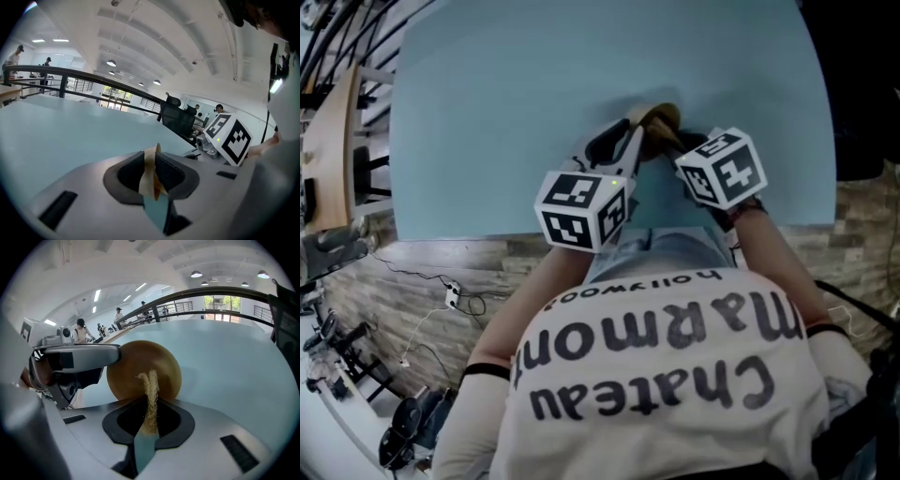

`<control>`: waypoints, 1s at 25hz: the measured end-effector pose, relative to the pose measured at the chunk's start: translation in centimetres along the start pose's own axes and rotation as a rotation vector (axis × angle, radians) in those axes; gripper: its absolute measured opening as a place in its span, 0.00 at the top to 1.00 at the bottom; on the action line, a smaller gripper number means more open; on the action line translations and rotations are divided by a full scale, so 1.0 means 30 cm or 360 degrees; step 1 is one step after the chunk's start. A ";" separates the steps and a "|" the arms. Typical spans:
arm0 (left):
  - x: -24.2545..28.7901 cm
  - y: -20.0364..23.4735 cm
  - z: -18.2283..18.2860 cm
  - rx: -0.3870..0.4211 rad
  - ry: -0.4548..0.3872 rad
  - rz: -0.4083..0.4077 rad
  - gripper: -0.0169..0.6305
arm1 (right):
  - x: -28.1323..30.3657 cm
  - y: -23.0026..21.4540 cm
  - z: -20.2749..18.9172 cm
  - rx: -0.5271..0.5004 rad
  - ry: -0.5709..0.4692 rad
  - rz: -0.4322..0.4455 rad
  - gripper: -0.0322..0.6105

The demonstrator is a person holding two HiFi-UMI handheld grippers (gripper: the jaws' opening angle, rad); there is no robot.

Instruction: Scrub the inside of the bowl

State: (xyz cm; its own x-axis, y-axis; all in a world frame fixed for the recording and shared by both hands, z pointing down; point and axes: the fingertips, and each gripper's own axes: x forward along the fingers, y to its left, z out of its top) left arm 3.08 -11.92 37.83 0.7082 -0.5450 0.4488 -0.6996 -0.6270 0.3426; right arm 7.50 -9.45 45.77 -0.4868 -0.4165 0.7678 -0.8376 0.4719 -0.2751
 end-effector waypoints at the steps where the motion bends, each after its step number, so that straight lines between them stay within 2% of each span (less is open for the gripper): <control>1: -0.004 -0.001 -0.003 0.0001 0.0012 -0.0023 0.86 | -0.001 -0.001 -0.003 0.0034 -0.0008 -0.0019 0.85; 3: -0.014 0.008 -0.010 -0.0005 0.0033 -0.0053 0.86 | 0.002 0.003 -0.008 0.0117 -0.0025 -0.0038 0.85; 7: -0.019 0.028 -0.020 -0.0107 0.0018 -0.0092 0.87 | 0.001 0.008 -0.021 0.0296 -0.0064 -0.0039 0.85; 12: -0.028 0.048 -0.029 -0.0097 0.0018 -0.0109 0.88 | -0.004 0.027 -0.022 0.0440 -0.0120 -0.0072 0.85; 15: -0.039 0.055 -0.041 -0.0166 0.0015 -0.0132 0.88 | -0.005 0.048 -0.031 0.0466 -0.0127 -0.0084 0.85; 25: -0.077 0.085 -0.072 -0.0181 0.0041 -0.0210 0.89 | 0.038 0.108 -0.012 0.0550 -0.0141 -0.0098 0.85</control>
State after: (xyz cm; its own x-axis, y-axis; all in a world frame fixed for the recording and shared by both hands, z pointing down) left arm -0.54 -11.07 39.45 0.7931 -0.4466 0.4141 -0.6078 -0.6243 0.4908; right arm 4.32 -8.12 45.95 -0.4399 -0.5089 0.7400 -0.8929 0.1597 -0.4210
